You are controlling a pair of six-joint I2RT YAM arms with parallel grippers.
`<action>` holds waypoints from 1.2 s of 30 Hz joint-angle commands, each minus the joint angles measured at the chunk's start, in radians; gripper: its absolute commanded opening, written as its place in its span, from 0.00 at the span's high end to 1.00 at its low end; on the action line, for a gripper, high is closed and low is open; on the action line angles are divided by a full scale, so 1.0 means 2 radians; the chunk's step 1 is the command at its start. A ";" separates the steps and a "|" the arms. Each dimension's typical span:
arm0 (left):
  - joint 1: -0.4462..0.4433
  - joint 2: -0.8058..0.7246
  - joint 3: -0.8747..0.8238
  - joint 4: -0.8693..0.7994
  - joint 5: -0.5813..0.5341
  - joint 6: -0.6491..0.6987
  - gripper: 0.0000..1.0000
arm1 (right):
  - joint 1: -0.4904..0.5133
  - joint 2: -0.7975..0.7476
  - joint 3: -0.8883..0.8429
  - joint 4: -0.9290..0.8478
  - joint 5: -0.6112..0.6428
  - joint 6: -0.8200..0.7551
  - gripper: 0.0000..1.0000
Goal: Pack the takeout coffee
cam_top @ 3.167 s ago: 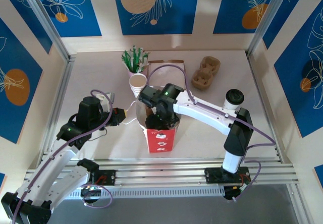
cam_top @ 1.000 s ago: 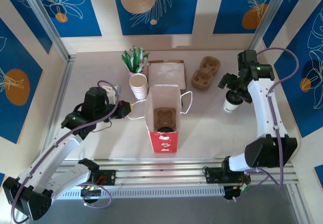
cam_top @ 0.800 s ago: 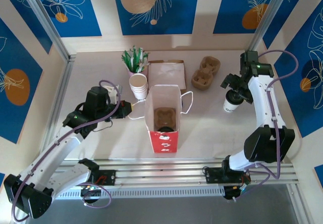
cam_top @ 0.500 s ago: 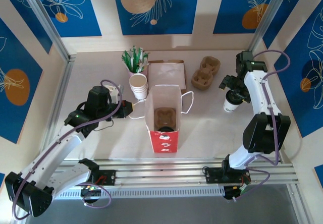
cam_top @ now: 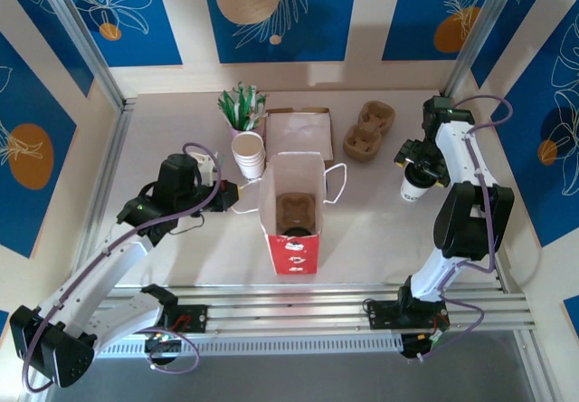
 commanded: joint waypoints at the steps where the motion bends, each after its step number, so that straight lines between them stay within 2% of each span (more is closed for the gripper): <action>1: -0.007 0.004 0.008 -0.003 -0.009 0.011 1.00 | -0.006 0.011 0.011 0.006 -0.014 -0.011 0.01; 9: -0.009 0.005 0.011 -0.007 -0.014 0.015 1.00 | -0.015 0.042 0.026 0.002 -0.030 -0.020 0.01; 17: -0.011 0.011 0.012 -0.008 -0.018 0.015 1.00 | -0.016 0.051 0.025 0.005 -0.045 -0.026 0.13; 24: -0.014 0.013 0.017 -0.009 -0.020 0.016 1.00 | -0.015 0.037 0.020 0.005 -0.056 -0.024 0.19; 30: -0.017 0.013 0.021 -0.014 -0.023 0.015 1.00 | 0.001 -0.005 0.008 0.004 -0.064 -0.025 0.21; 36: -0.021 0.013 0.022 -0.016 -0.027 0.015 1.00 | 0.038 -0.083 -0.018 0.008 -0.064 -0.031 0.22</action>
